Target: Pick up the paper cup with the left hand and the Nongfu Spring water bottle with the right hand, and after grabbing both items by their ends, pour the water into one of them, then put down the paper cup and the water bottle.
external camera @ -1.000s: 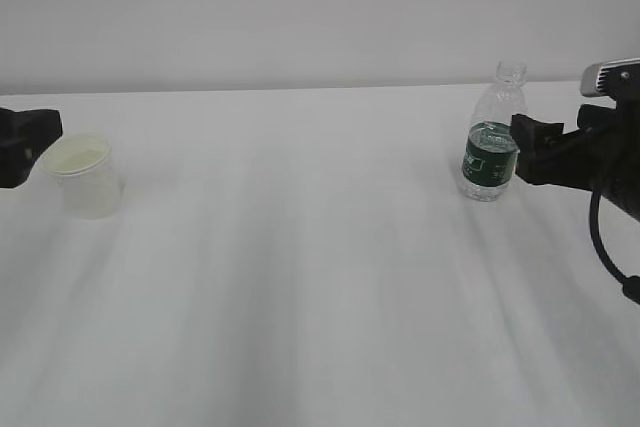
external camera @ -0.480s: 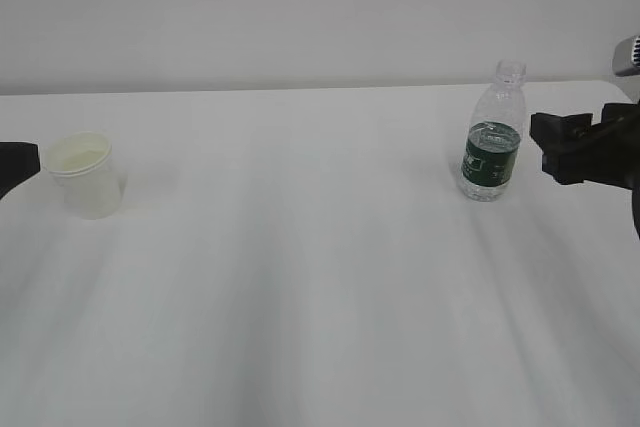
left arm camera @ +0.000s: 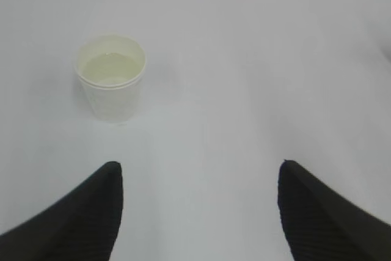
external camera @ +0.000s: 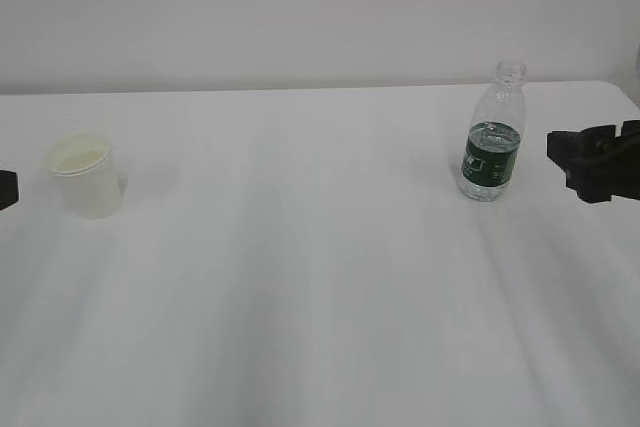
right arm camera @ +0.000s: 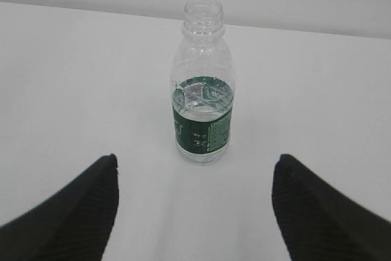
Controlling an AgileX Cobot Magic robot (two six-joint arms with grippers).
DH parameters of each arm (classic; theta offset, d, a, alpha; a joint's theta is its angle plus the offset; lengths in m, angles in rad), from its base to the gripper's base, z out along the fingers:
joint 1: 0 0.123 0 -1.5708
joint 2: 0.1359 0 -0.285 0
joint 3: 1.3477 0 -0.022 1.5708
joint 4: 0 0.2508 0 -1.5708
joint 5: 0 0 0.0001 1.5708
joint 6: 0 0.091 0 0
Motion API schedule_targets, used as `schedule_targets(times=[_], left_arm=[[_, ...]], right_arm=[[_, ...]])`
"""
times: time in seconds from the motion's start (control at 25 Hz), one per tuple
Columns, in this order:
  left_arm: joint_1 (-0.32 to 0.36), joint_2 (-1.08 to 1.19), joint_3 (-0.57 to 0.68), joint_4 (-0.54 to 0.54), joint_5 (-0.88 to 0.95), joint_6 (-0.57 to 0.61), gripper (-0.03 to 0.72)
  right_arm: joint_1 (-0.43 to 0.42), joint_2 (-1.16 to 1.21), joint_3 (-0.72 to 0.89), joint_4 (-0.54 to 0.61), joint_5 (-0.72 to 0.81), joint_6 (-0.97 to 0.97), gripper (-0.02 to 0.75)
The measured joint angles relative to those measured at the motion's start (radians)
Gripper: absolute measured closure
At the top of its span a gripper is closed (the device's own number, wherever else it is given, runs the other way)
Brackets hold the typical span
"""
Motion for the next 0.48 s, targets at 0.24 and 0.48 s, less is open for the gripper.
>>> schedule_targets(times=[0.24,0.48], left_arm=[[0.000,-0.061,-0.028,0.000,0.075,0.000,0.120],[0.035,-0.133,-0.044,0.008,0.179,0.000,0.120]], right_arm=[[0.000,-0.101,0.002,0.000,0.106,0.002,0.145],[0.000,-0.199,0.003,-0.002,0.219,0.002,0.145]])
